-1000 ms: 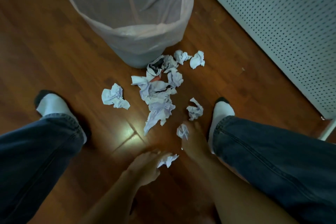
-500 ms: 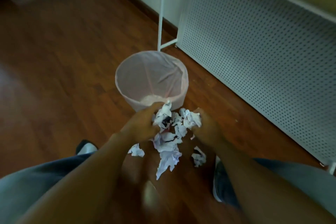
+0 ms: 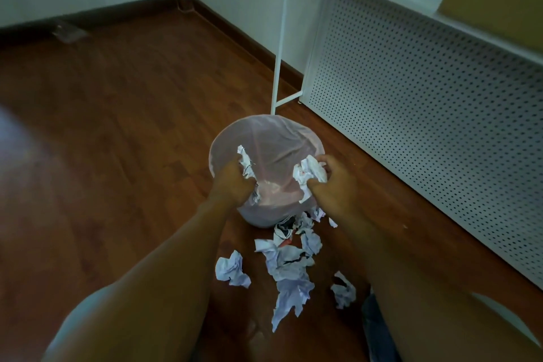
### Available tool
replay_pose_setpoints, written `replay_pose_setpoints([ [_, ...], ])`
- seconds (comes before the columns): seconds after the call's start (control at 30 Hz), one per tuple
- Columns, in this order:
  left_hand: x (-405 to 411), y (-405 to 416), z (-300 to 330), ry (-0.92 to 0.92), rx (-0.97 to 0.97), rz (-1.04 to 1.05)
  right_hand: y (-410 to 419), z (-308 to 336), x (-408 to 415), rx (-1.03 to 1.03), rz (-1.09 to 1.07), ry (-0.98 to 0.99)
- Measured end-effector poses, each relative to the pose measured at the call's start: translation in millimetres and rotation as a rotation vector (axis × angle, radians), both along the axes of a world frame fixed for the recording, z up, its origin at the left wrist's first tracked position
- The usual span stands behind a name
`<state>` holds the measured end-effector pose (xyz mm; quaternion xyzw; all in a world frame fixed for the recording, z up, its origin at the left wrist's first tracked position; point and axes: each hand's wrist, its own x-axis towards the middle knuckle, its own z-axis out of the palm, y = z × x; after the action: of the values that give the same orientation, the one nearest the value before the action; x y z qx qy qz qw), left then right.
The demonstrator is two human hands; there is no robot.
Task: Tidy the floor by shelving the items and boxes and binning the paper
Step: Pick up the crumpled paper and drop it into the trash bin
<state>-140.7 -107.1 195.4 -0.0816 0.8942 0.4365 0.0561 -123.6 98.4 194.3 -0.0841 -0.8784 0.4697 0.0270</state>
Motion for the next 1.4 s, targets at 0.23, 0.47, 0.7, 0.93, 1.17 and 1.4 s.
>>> replay_pose_setpoints([
  [0.23,-20.7,-11.7,-14.0,0.081,0.056,0.198,-16.7,-6.5,-22.2,-0.018,-0.071,-0.02],
  [0.47,-11.0,-33.7,-19.0,0.051,-0.145,0.032,-31.8,-14.4,-32.2,-0.003,-0.004,-0.038],
  [0.7,18.2,-28.4,-20.8,0.114,-0.189,-0.109,-28.0,-24.1,-13.4,0.006,0.021,-0.095],
  [0.93,52.0,6.2,-30.8,0.195,-0.097,-0.307,-2.4,-32.2,18.2,0.041,0.019,-0.14],
  [1.17,90.0,29.0,-62.5,0.016,-0.201,-0.509,22.4,-60.8,49.1,0.156,0.06,-0.193],
  [1.4,137.5,53.7,-152.1,-0.146,-0.284,-0.554,66.7,-152.7,86.0,0.344,0.124,-0.433],
])
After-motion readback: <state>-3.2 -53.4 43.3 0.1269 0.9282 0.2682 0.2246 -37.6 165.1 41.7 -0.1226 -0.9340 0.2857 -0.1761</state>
